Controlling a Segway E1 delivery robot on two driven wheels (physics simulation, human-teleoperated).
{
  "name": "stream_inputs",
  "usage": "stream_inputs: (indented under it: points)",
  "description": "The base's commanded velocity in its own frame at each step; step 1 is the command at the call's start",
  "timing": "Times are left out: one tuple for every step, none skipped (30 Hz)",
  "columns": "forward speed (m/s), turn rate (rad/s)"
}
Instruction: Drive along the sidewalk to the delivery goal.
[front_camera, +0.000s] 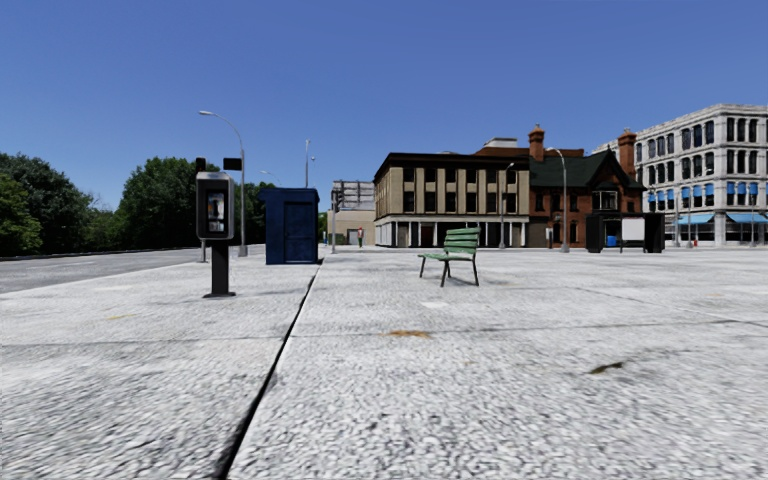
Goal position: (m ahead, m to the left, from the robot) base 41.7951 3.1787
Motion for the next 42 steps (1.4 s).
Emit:
stream_inputs:
  points:
    - [2.0, 0.0]
    - [2.0, 0.0]
    - [2.0, 0.0]
    - [2.0, 0.0]
    - [2.0, 0.0]
    - [2.0, 0.0]
    - [2.0, 0.0]
    - [2.0, 0.0]
    - [2.0, 0.0]
    - [2.0, 0.0]
    - [2.0, 0.0]
    - [2.0, 0.0]
    - [2.0, 0.0]
    - [2.0, 0.0]
    - [2.0, 0.0]
    - [2.0, 0.0]
    - [2.0, 0.0]
    - [2.0, 0.0]
    - [2.0, 0.0]
    - [2.0, 0.0]
    - [2.0, 0.0]
    - [2.0, 0.0]
    - [2.0, 0.0]
    - [2.0, 0.0]
    - [2.0, 0.0]
    - [2.0, 0.0]
    - [2.0, 0.0]
    - [2.0, 0.0]
    - [2.0, 0.0]
    - [2.0, 0.0]
    - [2.0, 0.0]
    - [2.0, 0.0]
    - [2.0, 0.0]
    - [2.0, 0.14]
    - [2.0, 0.33]
    - [2.0, 0.33]
    - [2.0, 0.41]
    - [2.0, 0.43]
    - [2.0, 0.43]
    - [2.0, 0.44]
    - [2.0, 0.43]
    - [2.0, 0.43]
